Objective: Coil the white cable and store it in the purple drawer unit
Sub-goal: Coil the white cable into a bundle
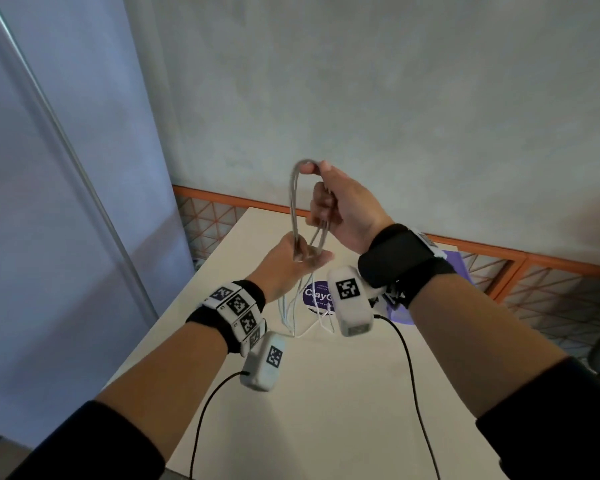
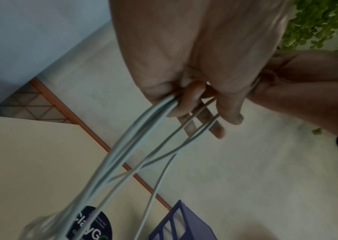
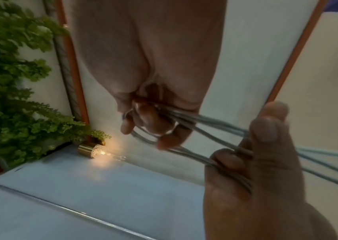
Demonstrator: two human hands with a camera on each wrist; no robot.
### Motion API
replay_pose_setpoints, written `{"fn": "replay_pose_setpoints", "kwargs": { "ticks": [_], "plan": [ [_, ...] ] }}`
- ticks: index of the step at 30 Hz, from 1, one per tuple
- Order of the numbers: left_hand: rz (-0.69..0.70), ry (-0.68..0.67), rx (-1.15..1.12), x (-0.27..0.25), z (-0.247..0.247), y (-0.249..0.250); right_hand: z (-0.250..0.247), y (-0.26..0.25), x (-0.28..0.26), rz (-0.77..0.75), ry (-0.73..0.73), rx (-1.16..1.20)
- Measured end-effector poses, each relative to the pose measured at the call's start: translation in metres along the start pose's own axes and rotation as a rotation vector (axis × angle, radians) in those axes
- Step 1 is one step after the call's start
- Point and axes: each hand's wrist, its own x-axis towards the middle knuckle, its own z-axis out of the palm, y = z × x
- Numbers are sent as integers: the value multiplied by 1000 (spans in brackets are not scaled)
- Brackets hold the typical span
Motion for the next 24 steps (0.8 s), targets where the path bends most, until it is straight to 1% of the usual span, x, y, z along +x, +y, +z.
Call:
{"fn": "replay_pose_setpoints", "kwargs": {
  "ticks": [2, 4, 7, 9, 10, 12, 15, 17, 18, 20, 22, 24],
  "plan": [
    [-17, -14, -72, 1, 3, 8, -4, -1, -1, 11, -4, -147],
    [-34, -67, -89, -1, 4, 14, -9, -6, -1, -18, 38, -339],
    [-59, -165, -44, -6, 2, 7, -14, -25, 3, -100, 187, -681],
    [-78, -185, 4, -10, 0, -4, -20, -39, 6, -151, 267, -905],
    [-91, -188, 17, -12, -1, -9, -24, -44, 7, -168, 285, -985],
    [-122, -191, -7, -13, -3, -18, -31, -46, 6, -177, 284, -1038],
    [-147, -179, -34, -9, -10, -26, -36, -37, 7, -172, 256, -1038],
    [-153, -143, -28, -7, -16, -27, -43, -28, 8, -168, 293, -982],
    [-149, -121, -45, -7, -19, -26, -48, -23, 9, -151, 316, -892],
    [-141, -88, -105, -8, -23, -25, -58, -12, 8, -41, 331, -581],
    [-154, -78, -122, -11, -25, -28, -63, -3, 6, 86, 288, -241],
    [-177, -109, -87, -14, -23, -35, -62, 1, 8, 159, 268, -35]
  ]
}}
